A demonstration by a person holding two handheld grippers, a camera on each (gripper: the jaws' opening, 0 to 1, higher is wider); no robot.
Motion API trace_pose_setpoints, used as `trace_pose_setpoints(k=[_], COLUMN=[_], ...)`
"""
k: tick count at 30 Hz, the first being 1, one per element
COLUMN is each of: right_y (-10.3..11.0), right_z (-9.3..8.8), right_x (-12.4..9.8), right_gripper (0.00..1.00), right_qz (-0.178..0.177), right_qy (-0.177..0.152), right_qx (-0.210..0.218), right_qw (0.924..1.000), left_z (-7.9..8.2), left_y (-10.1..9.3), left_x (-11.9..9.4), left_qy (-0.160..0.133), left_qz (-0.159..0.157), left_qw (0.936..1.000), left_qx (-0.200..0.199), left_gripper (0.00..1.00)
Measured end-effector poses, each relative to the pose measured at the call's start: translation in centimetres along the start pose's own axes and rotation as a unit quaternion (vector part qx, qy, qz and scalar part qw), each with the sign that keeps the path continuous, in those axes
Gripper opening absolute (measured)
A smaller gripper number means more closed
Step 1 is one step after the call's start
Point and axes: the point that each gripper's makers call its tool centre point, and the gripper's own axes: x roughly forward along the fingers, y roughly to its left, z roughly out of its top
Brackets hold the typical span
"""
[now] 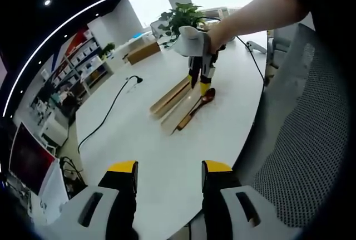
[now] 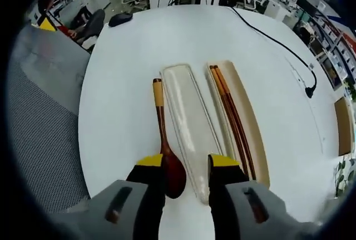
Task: Arrange the utensils inside the cutlery case until each visible utensil rests in its matching compartment.
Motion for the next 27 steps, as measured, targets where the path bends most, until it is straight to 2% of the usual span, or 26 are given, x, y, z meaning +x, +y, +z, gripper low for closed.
trace_pose_setpoints(k=[17, 21, 24, 27], right_y=[1.9, 2.8, 3.0, 3.3], right_z=[1.0, 1.5, 1.5, 2.1], right_x=[1.1, 1.3, 1.5, 1.3], right_gripper=[0.24, 0.24, 0.23, 0.23], right_qz=[0.030, 0.049, 0.050, 0.056], right_qy=[0.000, -0.009, -0.004, -0.014], right_qx=[-0.024, -0.027, -0.035, -0.032], right_qw=[0.9993, 0.9984, 0.9981, 0.9978], left_z=[0.0, 0.0, -0.1, -0.1], left_y=[0.1, 0.1, 0.0, 0.1], left_x=[0.0, 0.0, 0.0, 0.0], left_qy=[-0.001, 0.000, 0.000, 0.000], left_qz=[0.002, 0.001, 0.000, 0.001], left_qw=[1.0000, 1.0000, 1.0000, 1.0000], left_qx=[-0.002, -0.001, -0.002, -0.002], left_gripper=[0.47, 0.47, 0.47, 0.47])
